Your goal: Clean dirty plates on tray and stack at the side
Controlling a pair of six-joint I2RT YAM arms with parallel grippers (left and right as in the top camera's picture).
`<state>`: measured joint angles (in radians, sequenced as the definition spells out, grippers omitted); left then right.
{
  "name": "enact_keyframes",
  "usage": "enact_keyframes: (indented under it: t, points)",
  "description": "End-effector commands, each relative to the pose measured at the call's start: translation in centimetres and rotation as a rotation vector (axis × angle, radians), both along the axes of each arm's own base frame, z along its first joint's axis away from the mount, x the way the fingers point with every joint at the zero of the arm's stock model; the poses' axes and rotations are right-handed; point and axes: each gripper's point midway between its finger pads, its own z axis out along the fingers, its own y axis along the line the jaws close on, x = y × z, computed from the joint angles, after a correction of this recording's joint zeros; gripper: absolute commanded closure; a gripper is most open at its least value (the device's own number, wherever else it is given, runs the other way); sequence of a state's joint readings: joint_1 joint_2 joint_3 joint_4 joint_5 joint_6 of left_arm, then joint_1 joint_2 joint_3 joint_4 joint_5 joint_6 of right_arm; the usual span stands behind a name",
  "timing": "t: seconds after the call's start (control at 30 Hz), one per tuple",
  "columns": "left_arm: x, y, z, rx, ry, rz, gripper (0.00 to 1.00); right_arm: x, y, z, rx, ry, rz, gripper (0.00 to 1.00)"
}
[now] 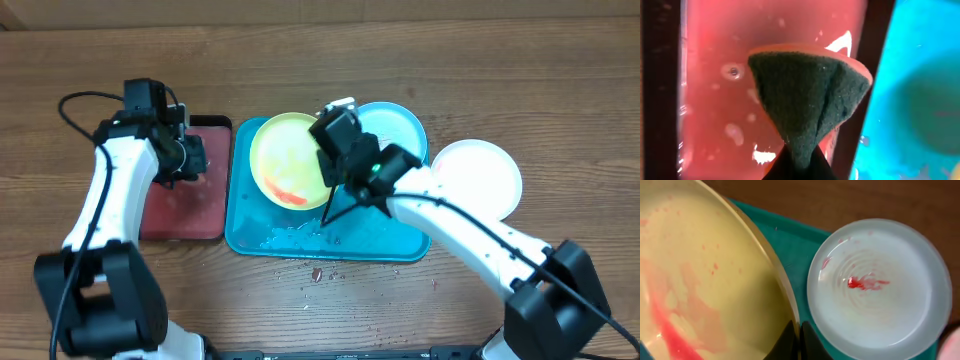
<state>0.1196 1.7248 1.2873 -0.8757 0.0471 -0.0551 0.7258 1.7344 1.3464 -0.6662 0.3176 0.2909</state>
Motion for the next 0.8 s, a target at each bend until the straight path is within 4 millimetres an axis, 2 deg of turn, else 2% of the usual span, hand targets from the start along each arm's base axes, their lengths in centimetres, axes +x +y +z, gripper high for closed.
enact_keyframes:
  t: [0.0, 0.2, 0.27, 0.33, 0.4, 0.43, 0.53, 0.77]
  points:
    - [0.2, 0.1, -2.6, 0.007, 0.057, -0.032, 0.96, 0.8, -1.3, 3.8, -0.249, -0.230, -0.019, 0.96]
    - [-0.5, 1.2, -6.2, 0.061, 0.163, -0.019, 0.96, -0.2, -0.7, 6.4, -0.406, -0.390, -0.039, 0.96]
    - [-0.8, 1.3, -6.9, 0.063, 0.185, -0.019, 0.93, -0.4, -0.7, 7.2, -0.434, -0.433, -0.060, 0.96]
    - [-0.9, 1.3, -7.3, 0.060, 0.197, -0.016, 0.78, -0.7, -0.6, 8.0, -0.459, -0.474, -0.081, 0.96]
    - [-1.0, 1.2, -7.6, 0.058, 0.206, -0.013, 0.54, -1.1, -0.5, 8.7, -0.481, -0.511, -0.099, 0.96]
    - [-1.0, 1.2, -7.6, 0.058, 0.205, -0.013, 0.46, -1.2, -0.5, 9.1, -0.492, -0.530, -0.109, 0.96]
    - [-0.9, 1.2, -7.6, 0.059, 0.204, -0.013, 0.39, -1.8, -0.5, 10.1, -0.519, -0.578, -0.135, 0.96]
    - [-0.1, 1.3, -7.5, 0.058, 0.170, 0.013, 0.36, -2.8, 0.7, 11.8, -0.540, -0.660, -0.148, 0.96]
